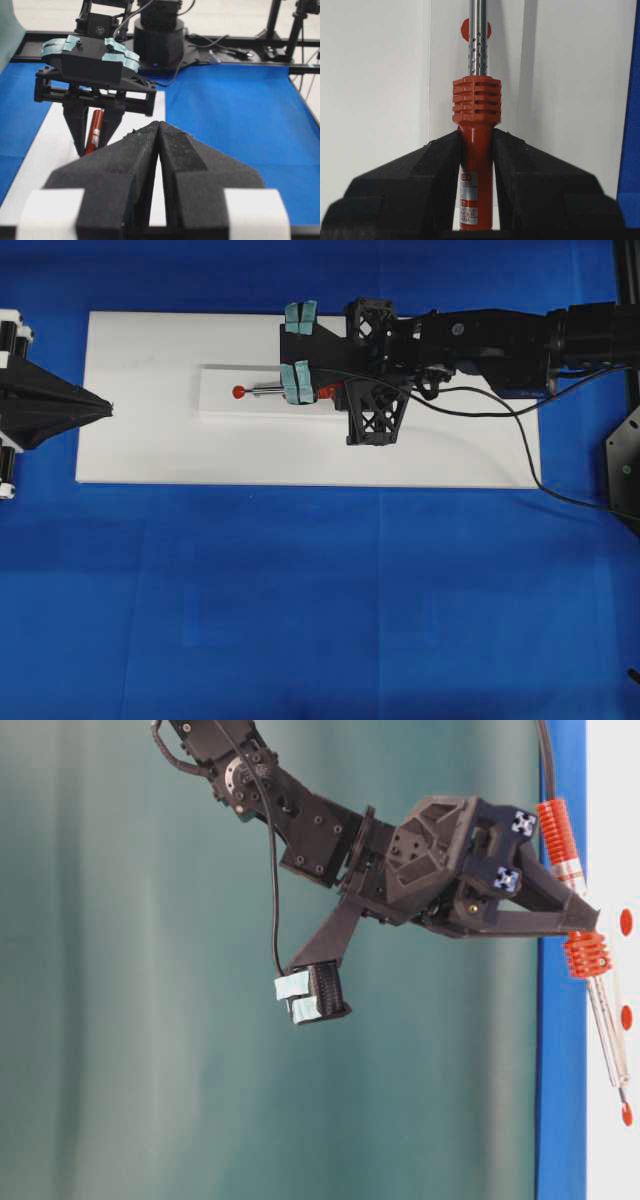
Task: Touch the tip of the soldering iron to the mark.
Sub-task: 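Raise the iron off the strip and move it right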
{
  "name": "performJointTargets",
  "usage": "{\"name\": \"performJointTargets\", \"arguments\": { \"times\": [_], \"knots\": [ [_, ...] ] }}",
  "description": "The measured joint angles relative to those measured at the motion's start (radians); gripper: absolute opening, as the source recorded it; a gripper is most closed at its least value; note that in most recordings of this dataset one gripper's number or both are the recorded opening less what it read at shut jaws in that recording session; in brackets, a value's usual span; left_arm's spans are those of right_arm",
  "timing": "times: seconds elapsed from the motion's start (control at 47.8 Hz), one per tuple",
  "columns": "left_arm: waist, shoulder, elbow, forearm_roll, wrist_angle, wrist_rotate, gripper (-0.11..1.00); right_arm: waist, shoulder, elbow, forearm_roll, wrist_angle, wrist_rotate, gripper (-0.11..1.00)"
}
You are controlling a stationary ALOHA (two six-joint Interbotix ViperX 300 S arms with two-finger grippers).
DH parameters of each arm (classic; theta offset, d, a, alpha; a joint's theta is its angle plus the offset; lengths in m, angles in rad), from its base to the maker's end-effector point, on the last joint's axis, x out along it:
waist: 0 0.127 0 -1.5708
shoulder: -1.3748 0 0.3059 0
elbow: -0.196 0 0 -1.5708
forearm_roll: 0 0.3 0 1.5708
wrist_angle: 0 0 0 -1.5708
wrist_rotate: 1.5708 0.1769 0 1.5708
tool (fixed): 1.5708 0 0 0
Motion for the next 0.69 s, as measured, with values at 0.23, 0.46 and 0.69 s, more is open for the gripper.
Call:
{"name": "performJointTargets", "arguments": {
  "times": [0.23,0.46,0.69],
  "knots": [
    [0.000,0.000,0.000,0.002,0.000,0.000,0.02,0.000,-0.008,-0.009,0.000,0.020,0.003,0.06],
    [0.000,0.000,0.000,0.002,0.000,0.000,0.02,0.000,-0.080,-0.044,-0.003,0.075,0.003,0.06],
    [0.000,-0.002,0.000,0.002,0.002,0.000,0.02,0.000,-0.132,-0.086,-0.017,0.147,0.000,0.06]
  ]
}}
